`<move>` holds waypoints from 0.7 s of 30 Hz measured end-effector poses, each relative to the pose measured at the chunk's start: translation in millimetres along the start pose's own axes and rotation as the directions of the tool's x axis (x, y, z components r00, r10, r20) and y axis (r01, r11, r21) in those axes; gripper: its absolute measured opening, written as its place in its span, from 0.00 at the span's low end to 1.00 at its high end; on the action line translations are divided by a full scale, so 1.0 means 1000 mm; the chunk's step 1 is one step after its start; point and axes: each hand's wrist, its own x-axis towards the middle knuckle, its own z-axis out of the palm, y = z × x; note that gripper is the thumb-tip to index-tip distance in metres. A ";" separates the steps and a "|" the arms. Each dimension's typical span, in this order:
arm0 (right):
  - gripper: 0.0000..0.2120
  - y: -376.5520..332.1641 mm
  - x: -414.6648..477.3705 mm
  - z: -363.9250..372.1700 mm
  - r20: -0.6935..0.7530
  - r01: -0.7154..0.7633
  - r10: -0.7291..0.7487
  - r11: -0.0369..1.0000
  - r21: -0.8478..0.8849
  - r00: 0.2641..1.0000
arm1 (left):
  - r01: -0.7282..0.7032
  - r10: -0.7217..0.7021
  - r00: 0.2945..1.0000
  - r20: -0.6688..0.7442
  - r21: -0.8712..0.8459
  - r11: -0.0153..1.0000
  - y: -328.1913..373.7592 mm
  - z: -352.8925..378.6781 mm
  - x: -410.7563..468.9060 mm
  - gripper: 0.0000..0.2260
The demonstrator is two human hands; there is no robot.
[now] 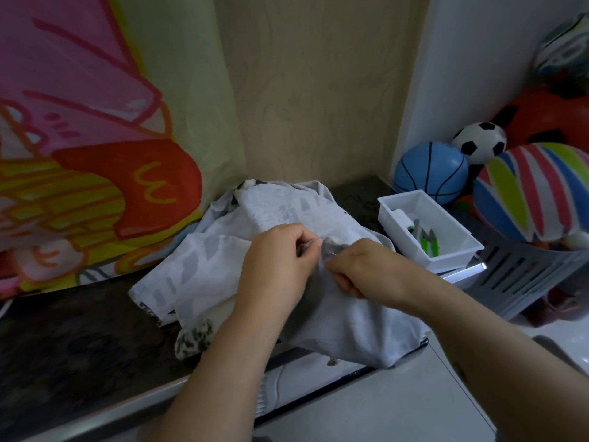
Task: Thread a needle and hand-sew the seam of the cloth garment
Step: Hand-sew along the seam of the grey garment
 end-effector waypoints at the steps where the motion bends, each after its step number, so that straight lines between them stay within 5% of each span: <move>1: 0.22 0.001 0.001 0.000 -0.045 0.024 -0.022 0.999 0.032 0.999 | 0.001 -0.001 1.000 -0.007 -0.033 0.999 0.001 0.001 0.000 0.06; 4: 0.22 0.004 0.002 -0.005 -0.195 0.088 -0.061 0.988 0.130 0.979 | 0.054 -0.058 0.998 -0.016 -0.176 0.983 -0.001 0.002 0.004 0.06; 8: 0.17 0.007 -0.003 -0.013 -0.194 0.151 -0.136 0.986 0.067 0.972 | 0.152 -0.162 0.987 -0.007 -0.301 0.941 -0.004 -0.001 0.008 0.08; 16: 0.12 0.013 0.002 -0.010 -0.298 0.177 -0.198 0.979 -0.098 0.934 | 0.146 -0.134 0.989 0.059 -0.421 0.895 0.005 0.002 0.005 0.05; 19: 0.15 0.014 -0.002 -0.027 -0.455 0.125 -0.070 0.988 0.092 0.888 | 0.144 -0.117 0.989 0.090 -0.435 0.889 0.003 -0.003 0.005 0.06; 21: 0.15 0.015 -0.003 -0.032 -0.377 0.028 0.045 0.982 0.186 0.925 | 0.135 -0.079 0.987 0.139 -0.458 0.879 0.002 -0.006 0.004 0.07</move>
